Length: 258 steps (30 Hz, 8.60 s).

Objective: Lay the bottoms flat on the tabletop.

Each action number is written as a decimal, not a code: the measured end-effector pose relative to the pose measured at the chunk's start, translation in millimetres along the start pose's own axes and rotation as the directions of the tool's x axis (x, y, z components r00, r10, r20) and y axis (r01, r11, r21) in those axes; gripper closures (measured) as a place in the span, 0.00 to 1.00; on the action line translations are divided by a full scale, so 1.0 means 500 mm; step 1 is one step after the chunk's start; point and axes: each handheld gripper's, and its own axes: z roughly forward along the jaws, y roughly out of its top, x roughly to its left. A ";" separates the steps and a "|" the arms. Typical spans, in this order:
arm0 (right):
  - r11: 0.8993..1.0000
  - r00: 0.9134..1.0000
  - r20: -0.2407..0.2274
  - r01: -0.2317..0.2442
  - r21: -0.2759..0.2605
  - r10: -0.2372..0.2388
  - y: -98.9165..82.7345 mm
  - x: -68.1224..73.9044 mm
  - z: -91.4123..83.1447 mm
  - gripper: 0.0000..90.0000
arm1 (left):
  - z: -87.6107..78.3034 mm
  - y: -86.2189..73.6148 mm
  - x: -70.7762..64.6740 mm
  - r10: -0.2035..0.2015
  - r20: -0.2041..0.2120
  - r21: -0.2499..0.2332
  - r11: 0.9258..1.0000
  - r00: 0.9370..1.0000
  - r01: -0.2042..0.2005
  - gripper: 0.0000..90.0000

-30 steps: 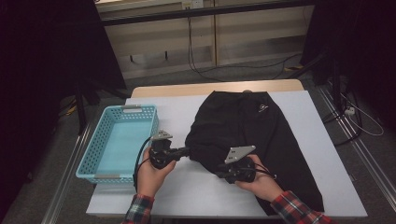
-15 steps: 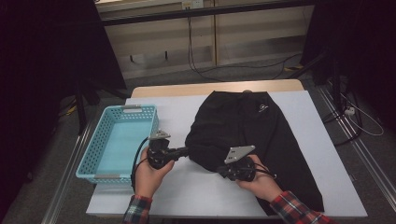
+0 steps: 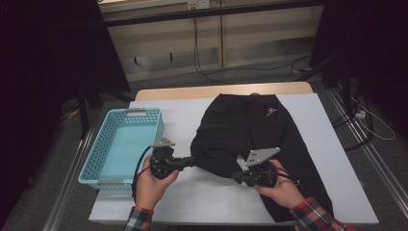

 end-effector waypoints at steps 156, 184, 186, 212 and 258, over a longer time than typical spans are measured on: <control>0.988 0.991 0.109 0.068 0.136 -0.083 -0.034 0.031 0.000 0.66 | 0.025 -0.052 0.035 -0.057 -0.131 0.113 0.991 0.990 0.072 0.99; 0.992 0.992 0.011 0.121 0.029 -0.122 0.005 0.101 0.042 0.57 | 0.043 -0.047 0.031 0.080 -0.217 0.035 0.997 0.973 -0.074 0.44; 0.995 0.995 0.015 0.103 -0.011 -0.103 0.015 0.105 0.051 0.55 | 0.040 -0.043 0.032 0.107 -0.226 0.012 0.994 0.968 -0.107 0.36; 0.987 0.984 -0.089 0.159 0.021 -0.157 0.044 0.149 0.156 1.00 | 0.020 -0.029 0.038 0.088 -0.265 -0.040 0.994 0.960 -0.102 0.25; 0.986 0.968 -0.193 0.165 0.017 -0.159 0.029 0.177 0.119 1.00 | 0.058 -0.033 0.044 0.009 -0.310 0.090 0.996 0.951 0.020 0.99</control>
